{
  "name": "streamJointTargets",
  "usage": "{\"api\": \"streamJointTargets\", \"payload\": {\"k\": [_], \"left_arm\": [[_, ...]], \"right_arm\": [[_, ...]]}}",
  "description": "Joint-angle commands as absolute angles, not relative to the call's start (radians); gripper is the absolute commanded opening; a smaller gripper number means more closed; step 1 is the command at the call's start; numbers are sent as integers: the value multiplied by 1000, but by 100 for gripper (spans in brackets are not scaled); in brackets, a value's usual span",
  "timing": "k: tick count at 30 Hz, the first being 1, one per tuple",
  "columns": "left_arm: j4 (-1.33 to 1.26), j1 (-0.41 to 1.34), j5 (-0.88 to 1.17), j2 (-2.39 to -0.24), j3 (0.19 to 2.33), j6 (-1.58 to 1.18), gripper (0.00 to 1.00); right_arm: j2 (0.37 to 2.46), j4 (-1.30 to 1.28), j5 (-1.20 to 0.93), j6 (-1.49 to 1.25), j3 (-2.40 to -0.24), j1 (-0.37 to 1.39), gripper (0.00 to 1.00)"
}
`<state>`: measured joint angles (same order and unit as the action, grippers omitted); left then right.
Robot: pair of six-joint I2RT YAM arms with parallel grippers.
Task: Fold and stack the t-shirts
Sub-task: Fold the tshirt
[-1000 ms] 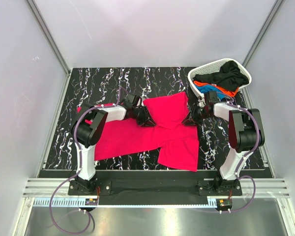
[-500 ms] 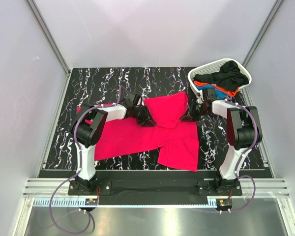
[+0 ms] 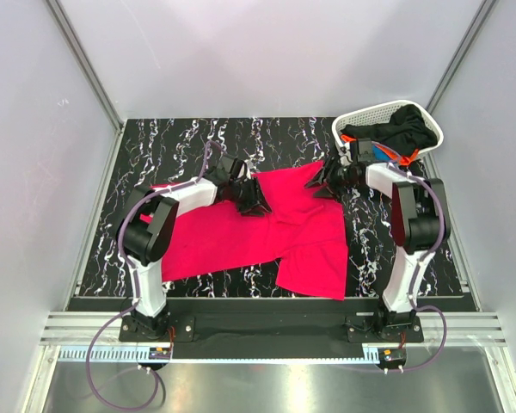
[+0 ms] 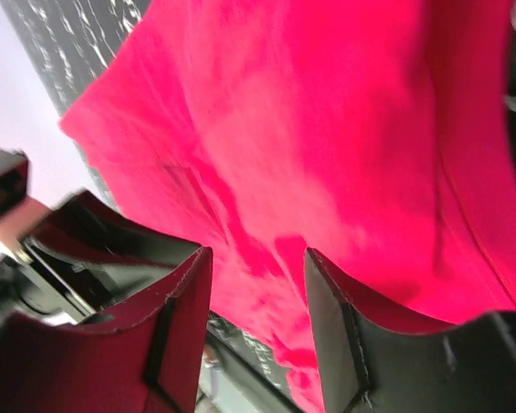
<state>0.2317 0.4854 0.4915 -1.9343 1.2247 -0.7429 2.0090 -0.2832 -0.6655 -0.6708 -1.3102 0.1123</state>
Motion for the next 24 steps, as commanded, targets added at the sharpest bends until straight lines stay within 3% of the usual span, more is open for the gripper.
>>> {"api": "streamJointTargets", "payload": {"k": [1,7,10,13,24], "left_arm": [[233,485,488,-1888,1261,-703,40],[235,485,523,-1887,1262,-677,37],[232,491,537,-1881,1255,-657,40],[229,499,545,-1884,1255,-644,47],[215,505,555,-1977,1296,-718,40]], "right_arm": [[1865,-345,-572,-543,-1241,103,54],[1784,-403,-439,-459,-1155,98,45],[1787,-402,-465,-405,-1158,97,55],[1819,-400,-476,-380,-1175,98,58],[1864,-373,-523,-388,-1197,98,55]]}}
